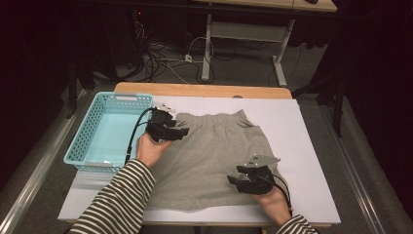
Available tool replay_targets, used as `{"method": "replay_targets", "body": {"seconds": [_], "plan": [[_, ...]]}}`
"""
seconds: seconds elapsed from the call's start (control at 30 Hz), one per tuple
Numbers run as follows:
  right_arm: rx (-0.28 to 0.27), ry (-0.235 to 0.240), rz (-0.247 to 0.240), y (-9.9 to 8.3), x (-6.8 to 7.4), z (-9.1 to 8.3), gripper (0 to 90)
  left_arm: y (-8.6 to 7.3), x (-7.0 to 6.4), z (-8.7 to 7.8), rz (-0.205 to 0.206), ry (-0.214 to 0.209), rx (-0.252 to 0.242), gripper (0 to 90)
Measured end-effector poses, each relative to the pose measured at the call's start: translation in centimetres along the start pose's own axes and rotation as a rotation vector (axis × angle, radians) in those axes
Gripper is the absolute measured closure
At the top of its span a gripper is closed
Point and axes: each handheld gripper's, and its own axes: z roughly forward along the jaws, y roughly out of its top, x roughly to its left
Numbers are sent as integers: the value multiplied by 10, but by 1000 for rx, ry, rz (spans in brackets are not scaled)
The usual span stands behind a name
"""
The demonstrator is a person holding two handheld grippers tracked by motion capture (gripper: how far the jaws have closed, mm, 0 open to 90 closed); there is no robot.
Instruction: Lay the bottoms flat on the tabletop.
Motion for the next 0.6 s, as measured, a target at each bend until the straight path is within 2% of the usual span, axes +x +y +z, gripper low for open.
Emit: {"method": "replay_targets", "body": {"seconds": [0.13, 0.37, 0.47, 0.6], "plan": [[-3, -1, 1, 0, 0, -1, 465, 1, 3, 6, -19, 3, 9, 346], [-6, -11, 0, 0, -1, -2, 463, 5, 5, 14, -29, 9, 25, 345], [-10, -19, 0, 0, -1, -4, 460, 9, 6, 14, -19, 23, 42, 345], [-16, -18, -9, -1, -1, -6, 460, 15, 10, 18, -36, 42, 41, 344]]}}
